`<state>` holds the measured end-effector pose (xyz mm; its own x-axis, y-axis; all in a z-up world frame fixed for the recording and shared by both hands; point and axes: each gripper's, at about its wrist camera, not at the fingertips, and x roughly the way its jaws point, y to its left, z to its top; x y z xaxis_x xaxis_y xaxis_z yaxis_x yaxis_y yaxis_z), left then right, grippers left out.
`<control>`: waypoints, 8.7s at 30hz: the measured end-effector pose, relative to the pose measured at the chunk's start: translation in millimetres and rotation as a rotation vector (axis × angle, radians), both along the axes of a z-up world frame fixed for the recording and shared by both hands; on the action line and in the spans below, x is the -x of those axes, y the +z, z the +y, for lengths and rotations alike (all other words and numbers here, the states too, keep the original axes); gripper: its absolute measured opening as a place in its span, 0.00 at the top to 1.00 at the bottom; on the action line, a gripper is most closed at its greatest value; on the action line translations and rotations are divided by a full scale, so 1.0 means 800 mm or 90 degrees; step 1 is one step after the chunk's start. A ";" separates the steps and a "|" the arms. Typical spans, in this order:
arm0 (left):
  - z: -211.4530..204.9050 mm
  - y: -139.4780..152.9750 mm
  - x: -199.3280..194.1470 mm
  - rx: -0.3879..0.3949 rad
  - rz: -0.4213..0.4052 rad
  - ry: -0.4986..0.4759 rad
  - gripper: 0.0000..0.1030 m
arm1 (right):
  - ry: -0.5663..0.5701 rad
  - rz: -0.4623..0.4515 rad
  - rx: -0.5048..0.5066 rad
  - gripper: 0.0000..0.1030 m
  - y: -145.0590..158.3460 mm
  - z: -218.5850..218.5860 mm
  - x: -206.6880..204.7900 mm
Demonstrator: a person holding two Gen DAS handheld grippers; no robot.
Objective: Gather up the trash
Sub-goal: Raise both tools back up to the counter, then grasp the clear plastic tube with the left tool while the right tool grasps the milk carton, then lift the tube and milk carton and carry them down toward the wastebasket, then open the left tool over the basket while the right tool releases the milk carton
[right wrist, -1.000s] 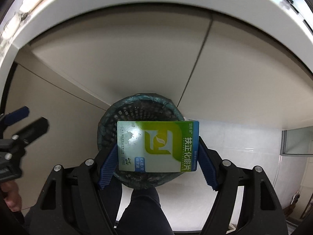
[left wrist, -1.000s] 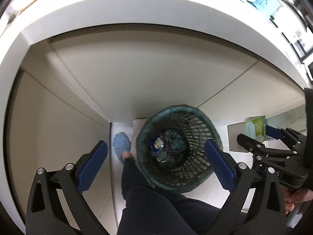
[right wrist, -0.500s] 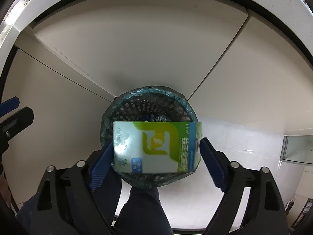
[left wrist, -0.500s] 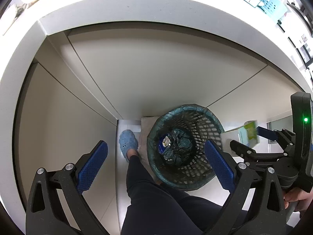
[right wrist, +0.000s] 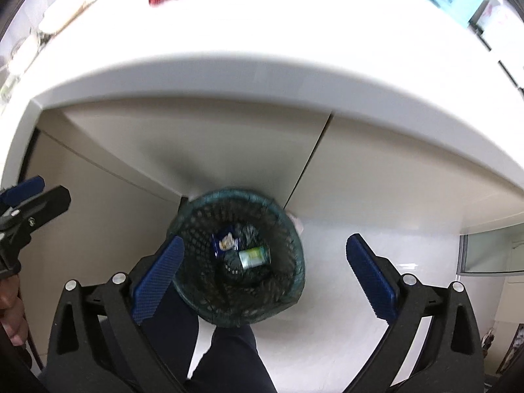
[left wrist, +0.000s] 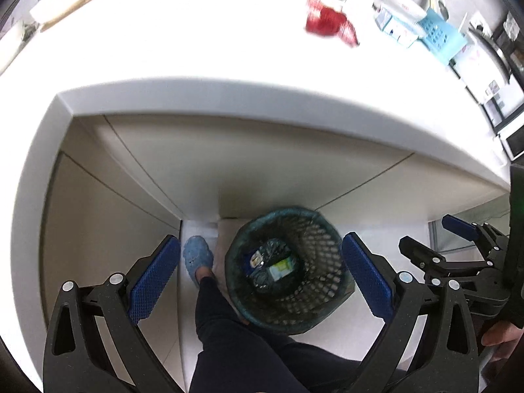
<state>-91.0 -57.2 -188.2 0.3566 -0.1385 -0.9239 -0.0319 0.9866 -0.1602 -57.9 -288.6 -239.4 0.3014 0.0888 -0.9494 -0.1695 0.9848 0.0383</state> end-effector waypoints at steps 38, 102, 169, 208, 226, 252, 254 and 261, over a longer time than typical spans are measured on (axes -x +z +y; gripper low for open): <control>0.042 0.173 -0.199 0.006 -0.075 -0.024 0.07 | -0.139 -0.132 -0.022 0.08 0.209 -0.043 -0.203; 0.022 0.120 -0.416 -0.062 -0.013 -0.109 0.73 | -0.276 -0.015 0.015 0.39 0.152 -0.066 -0.403; 0.005 0.187 -0.062 0.011 -0.057 -0.023 0.73 | -0.048 -0.093 -0.070 0.39 0.211 -0.009 -0.050; -0.045 0.015 -0.002 -0.007 0.022 -0.066 0.73 | -0.030 0.002 -0.047 0.39 0.014 -0.022 0.018; -0.078 -0.069 0.019 -0.013 0.061 -0.120 0.73 | -0.052 0.017 -0.043 0.39 -0.033 -0.030 0.036; -0.039 -0.062 0.029 -0.012 0.026 -0.064 0.06 | -0.035 0.044 -0.049 0.39 -0.057 -0.011 0.041; -0.025 -0.061 0.030 -0.015 0.026 -0.049 0.06 | -0.023 0.048 -0.052 0.39 -0.062 -0.001 0.040; 0.014 -0.061 0.040 -0.019 0.044 -0.004 0.06 | 0.014 0.072 -0.034 0.39 -0.086 0.035 0.034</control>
